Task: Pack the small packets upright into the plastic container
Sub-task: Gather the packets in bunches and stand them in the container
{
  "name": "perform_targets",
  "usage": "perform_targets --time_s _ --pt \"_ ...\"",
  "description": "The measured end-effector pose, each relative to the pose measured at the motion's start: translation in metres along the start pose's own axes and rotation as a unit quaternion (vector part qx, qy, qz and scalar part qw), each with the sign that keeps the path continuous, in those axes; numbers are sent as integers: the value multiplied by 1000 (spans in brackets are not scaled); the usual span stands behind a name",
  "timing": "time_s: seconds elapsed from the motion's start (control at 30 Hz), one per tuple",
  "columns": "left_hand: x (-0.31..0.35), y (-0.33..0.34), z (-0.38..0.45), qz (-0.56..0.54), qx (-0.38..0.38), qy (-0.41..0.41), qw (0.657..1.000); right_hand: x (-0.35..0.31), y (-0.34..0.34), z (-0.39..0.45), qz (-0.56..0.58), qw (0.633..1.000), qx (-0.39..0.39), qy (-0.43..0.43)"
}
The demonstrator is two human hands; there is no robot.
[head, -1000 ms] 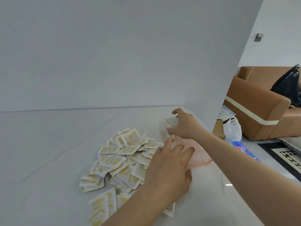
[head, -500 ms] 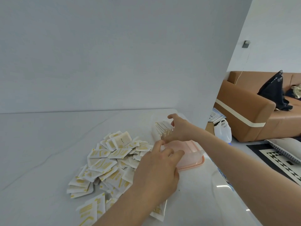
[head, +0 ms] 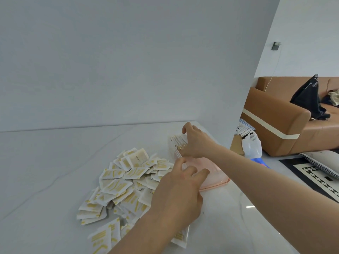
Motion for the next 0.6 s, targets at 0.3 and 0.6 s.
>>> perform_targets --time_s 0.3,0.6 --pt "-2 2 1 -3 -39 -23 999 28 -4 -1 89 989 -95 69" --pt "-11 3 -2 -2 -41 -86 995 26 -2 2 -11 995 -71 75"
Point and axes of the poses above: each hand's wrist, its own z-axis towards the middle knuckle, its own y-axis out of the palm, x = y × z, the point moved 9 cm from there along z, towards the middle knuckle, and after that the axes turned 11 degrees about x, right-handed, at the moved point
